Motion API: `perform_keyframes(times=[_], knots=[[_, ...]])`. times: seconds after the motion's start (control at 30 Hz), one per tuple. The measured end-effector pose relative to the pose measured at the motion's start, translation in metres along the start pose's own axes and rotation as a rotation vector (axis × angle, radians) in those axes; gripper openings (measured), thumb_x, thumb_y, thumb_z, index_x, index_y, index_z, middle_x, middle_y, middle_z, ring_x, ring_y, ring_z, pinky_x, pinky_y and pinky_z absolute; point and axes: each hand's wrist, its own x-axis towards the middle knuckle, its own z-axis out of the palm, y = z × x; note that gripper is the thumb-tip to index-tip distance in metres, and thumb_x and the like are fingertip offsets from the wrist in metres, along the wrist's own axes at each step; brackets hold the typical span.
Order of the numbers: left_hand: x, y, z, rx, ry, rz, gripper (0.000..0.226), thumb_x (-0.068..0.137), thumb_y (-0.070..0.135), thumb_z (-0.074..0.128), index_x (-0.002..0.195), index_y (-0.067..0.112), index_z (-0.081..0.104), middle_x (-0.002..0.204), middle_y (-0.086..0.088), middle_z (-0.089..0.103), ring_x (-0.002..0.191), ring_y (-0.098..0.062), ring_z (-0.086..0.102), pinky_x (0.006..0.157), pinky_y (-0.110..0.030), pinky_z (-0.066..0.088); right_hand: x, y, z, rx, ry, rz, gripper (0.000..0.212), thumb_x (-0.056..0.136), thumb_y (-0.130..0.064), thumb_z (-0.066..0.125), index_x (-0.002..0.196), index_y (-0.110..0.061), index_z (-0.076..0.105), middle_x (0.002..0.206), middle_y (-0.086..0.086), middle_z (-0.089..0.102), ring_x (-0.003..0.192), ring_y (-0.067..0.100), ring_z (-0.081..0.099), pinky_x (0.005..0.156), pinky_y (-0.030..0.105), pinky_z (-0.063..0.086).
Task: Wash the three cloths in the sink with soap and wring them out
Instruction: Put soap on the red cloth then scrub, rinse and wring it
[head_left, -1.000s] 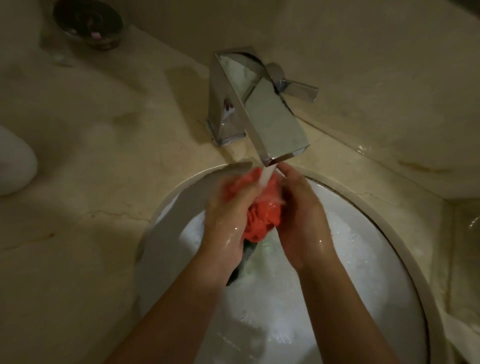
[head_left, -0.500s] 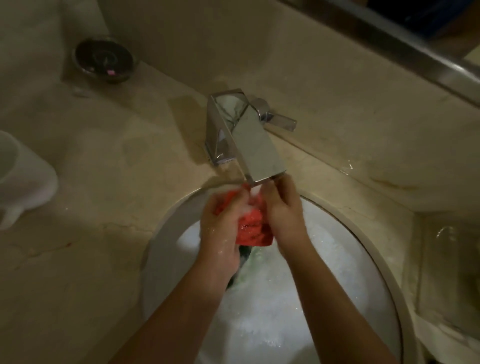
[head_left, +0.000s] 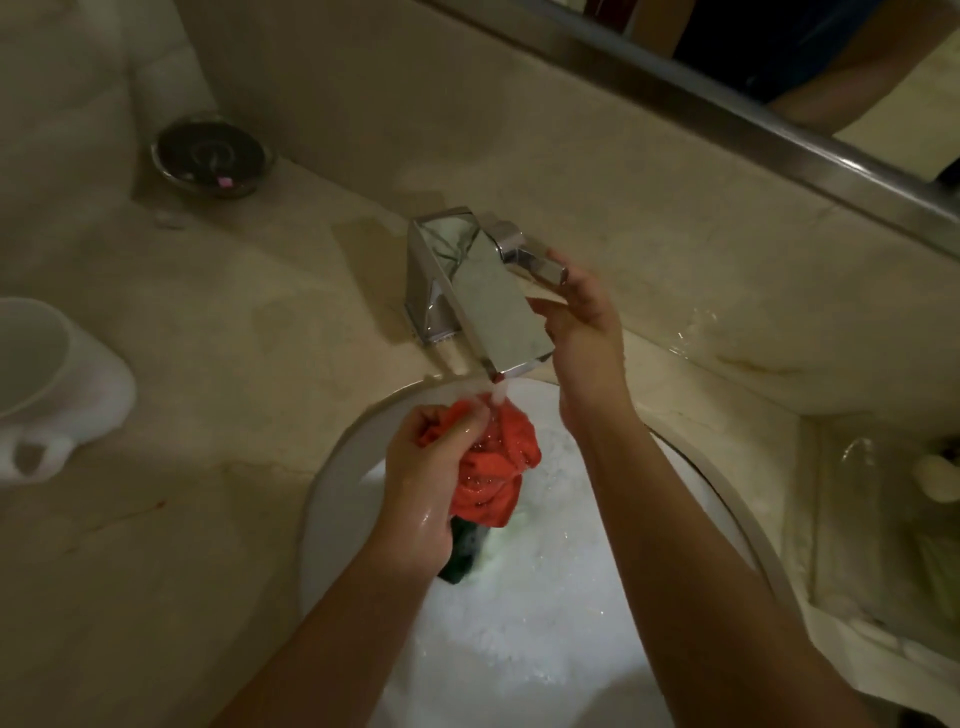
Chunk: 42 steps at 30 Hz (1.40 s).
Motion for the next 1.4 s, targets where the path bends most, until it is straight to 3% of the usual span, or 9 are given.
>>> perform_keyframes(times=[0.27,0.4,0.5,0.6,0.8,0.9,1.07,1.2,1.4], knots=[[-0.029,0.001,0.019,0.154,0.270,0.014,0.021,0.085,0.018,0.071,0.101,0.022,0.058,0.083,0.000,0.070,0.063,-0.013,0.069,0.056,-0.027,0.054,-0.070,0.007,-0.024,-0.215,-0.093,0.025,0.047,0.101,-0.010,0.041,0.133,-0.045,0.044,0.141,-0.010,0.048,0.124,0.009,0.052,0.097,0.023,0.049],[-0.050,-0.016,0.024,0.248,0.176,0.007,0.024,0.089,0.027,0.066,0.110,0.039,0.062,0.114,0.004,0.064,0.096,-0.017,0.067,0.071,-0.030,0.057,-0.152,0.036,-0.032,0.308,0.042,0.492,0.041,0.096,-0.046,0.046,0.129,-0.027,0.059,0.126,0.002,0.065,0.112,0.020,0.064,0.091,0.034,0.052],[-0.070,-0.038,0.024,0.566,0.142,0.120,0.016,0.091,0.045,0.056,0.096,0.034,0.066,0.116,0.007,0.062,0.104,-0.013,0.061,0.083,-0.020,0.049,-0.193,0.051,-0.033,0.678,0.180,0.619,0.048,0.098,-0.045,0.038,0.125,-0.012,0.062,0.118,0.013,0.068,0.104,0.026,0.067,0.083,0.038,0.054],[-0.087,-0.062,0.008,1.024,-0.212,0.512,0.042,0.086,0.058,0.053,0.113,0.029,0.065,0.129,0.007,0.053,0.124,-0.012,0.045,0.103,-0.019,0.036,-0.210,0.051,-0.043,0.953,0.404,0.599,0.041,0.099,-0.035,0.043,0.113,-0.003,0.064,0.104,0.017,0.068,0.094,0.027,0.066,0.080,0.038,0.055],[-0.093,-0.074,0.026,1.059,-0.580,0.855,0.032,0.083,0.028,0.067,0.110,0.011,0.070,0.118,0.001,0.067,0.117,-0.012,0.060,0.099,-0.028,0.048,-0.228,0.043,-0.053,0.936,0.435,0.528,0.031,0.097,-0.023,0.041,0.083,-0.008,0.065,0.072,0.004,0.063,0.068,0.013,0.065,0.061,0.023,0.056],[-0.102,-0.085,0.052,0.896,-0.374,0.680,0.009,0.081,0.025,0.073,0.081,0.016,0.071,0.086,0.008,0.069,0.081,-0.004,0.065,0.075,-0.019,0.051,-0.222,0.041,-0.056,1.054,0.505,0.447,0.045,0.099,-0.040,0.041,0.071,-0.012,0.064,0.069,-0.002,0.056,0.069,0.007,0.058,0.066,0.019,0.050],[-0.098,-0.107,0.073,0.945,-0.088,0.420,0.037,0.080,0.043,0.072,0.058,0.020,0.051,0.056,0.010,0.054,0.052,-0.006,0.053,0.055,-0.016,0.043,-0.212,0.064,-0.070,0.757,0.564,0.499,0.044,0.098,-0.032,0.043,0.063,-0.014,0.062,0.059,-0.001,0.054,0.061,0.009,0.059,0.064,0.023,0.049],[-0.092,-0.106,0.083,0.901,0.070,0.162,0.045,0.094,0.029,0.060,0.051,0.020,0.048,0.050,0.004,0.052,0.052,-0.010,0.053,0.054,-0.020,0.044,-0.208,0.074,-0.076,0.275,0.677,0.650,0.026,0.098,-0.021,0.044,0.073,-0.016,0.050,0.067,0.002,0.054,0.068,0.022,0.056,0.065,0.037,0.049],[-0.077,-0.100,0.087,0.342,0.496,-0.235,0.037,0.084,0.001,0.047,0.053,0.015,0.036,0.053,0.000,0.040,0.049,-0.015,0.042,0.048,-0.025,0.037,-0.197,0.075,-0.072,-0.072,0.758,0.515,0.038,0.091,-0.009,0.039,0.056,-0.014,0.051,0.057,0.003,0.055,0.059,0.020,0.053,0.061,0.039,0.050]])
